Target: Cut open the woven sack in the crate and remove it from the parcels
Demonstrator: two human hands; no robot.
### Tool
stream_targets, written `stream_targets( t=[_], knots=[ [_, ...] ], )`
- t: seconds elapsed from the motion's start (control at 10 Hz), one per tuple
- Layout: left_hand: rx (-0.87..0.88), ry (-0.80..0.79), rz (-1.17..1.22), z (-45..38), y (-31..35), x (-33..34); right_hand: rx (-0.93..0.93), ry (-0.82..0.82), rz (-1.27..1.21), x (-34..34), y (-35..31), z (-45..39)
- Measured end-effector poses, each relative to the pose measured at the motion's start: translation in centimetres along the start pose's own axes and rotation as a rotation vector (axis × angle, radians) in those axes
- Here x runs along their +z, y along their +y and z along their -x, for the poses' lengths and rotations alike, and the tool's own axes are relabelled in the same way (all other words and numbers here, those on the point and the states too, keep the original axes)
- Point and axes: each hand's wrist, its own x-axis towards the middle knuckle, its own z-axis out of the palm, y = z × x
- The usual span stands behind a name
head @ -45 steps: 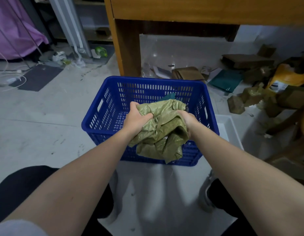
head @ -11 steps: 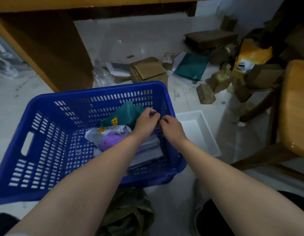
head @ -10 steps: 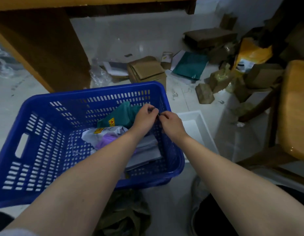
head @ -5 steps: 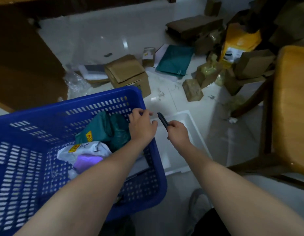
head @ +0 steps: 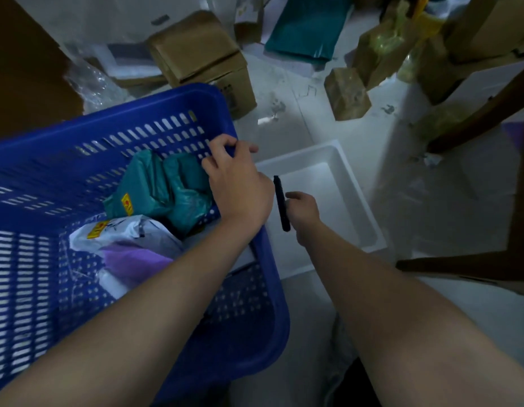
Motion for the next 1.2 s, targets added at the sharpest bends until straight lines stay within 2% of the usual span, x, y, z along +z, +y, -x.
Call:
stream_targets(
  t=[0.2, 0.4, 0.7, 0.8, 0.9, 1.0, 1.2],
  knots=[
    [0.007, -0.004, 0.017, 0.1, -0.1, 0.0, 0.061, -0.04, 0.002, -0.6, 1.0, -0.2],
    [0.007, -0.001, -0.011, 0.2, 0.0, 0.0, 0.002, -0.036, 0.037, -1.0, -0.5, 1.4],
    [0.026, -0.061, -0.004, 0.4, 0.3, -1.1, -0.174, -0.054, 0.207, -1.4, -3.4, 5.6],
    [0.073, -0.141, -0.037, 0.1, 0.1, -2.3, -0.297, -0.034, 0.319, -1.6, -5.0, 7.7],
    [0.185, -0.242, -0.091, 0.2, -0.6, -4.9, -0.422, 0.002, 0.476, -1.6, -6.6, 10.4],
    [0.31, -0.253, -0.204, 0.9, -1.4, -8.7, -0.554, 0.022, 0.612, -1.4, -8.0, 13.5],
    [0.225, -0.32, -0.291, 2.3, -2.6, -19.3, -0.696, 0.051, 0.867, 0.5, -12.1, 22.0]
  ],
)
